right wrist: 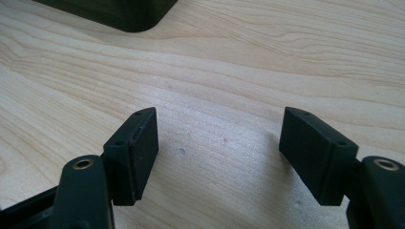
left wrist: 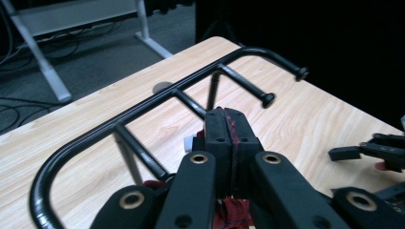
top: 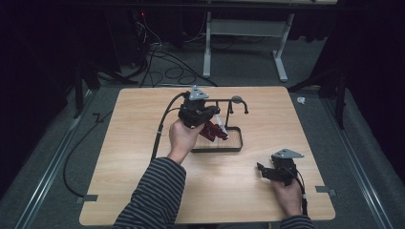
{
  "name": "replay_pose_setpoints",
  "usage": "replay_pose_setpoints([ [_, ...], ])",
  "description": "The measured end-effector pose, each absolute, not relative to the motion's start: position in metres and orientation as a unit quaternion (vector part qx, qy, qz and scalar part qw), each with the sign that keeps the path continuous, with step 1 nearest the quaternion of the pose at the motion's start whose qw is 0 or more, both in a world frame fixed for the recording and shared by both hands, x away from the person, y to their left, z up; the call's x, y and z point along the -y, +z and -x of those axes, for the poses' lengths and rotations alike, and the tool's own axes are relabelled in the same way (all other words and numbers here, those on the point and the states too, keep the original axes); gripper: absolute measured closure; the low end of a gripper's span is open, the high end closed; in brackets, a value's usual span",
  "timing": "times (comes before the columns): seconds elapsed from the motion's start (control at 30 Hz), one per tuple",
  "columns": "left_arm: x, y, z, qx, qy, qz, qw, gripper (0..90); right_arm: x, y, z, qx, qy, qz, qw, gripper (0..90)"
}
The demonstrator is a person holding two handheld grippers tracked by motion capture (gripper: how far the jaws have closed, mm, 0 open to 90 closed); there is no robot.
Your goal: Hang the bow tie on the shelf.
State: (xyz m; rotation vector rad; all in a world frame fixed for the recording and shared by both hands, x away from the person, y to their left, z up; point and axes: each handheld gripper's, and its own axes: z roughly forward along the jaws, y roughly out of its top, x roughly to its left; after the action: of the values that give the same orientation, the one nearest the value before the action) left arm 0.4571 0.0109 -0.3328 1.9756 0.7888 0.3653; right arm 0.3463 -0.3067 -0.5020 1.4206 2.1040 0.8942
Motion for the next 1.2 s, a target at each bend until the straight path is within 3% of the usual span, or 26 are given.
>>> replay_pose_setpoints([
  [0.6, -0.013, -0.344, -0.459, -0.333, 0.156, -0.811, 0.455, 86.7, 0.307, -0.502, -0.346, -0.763, 0.324, -0.514, 0.223, 30.6],
  [1.2, -0.030, -0.336, -0.438, -0.319, 0.177, -0.805, 0.467, 75.1, 0.307, -0.502, -0.346, -0.763, 0.324, -0.514, 0.222, 30.6],
])
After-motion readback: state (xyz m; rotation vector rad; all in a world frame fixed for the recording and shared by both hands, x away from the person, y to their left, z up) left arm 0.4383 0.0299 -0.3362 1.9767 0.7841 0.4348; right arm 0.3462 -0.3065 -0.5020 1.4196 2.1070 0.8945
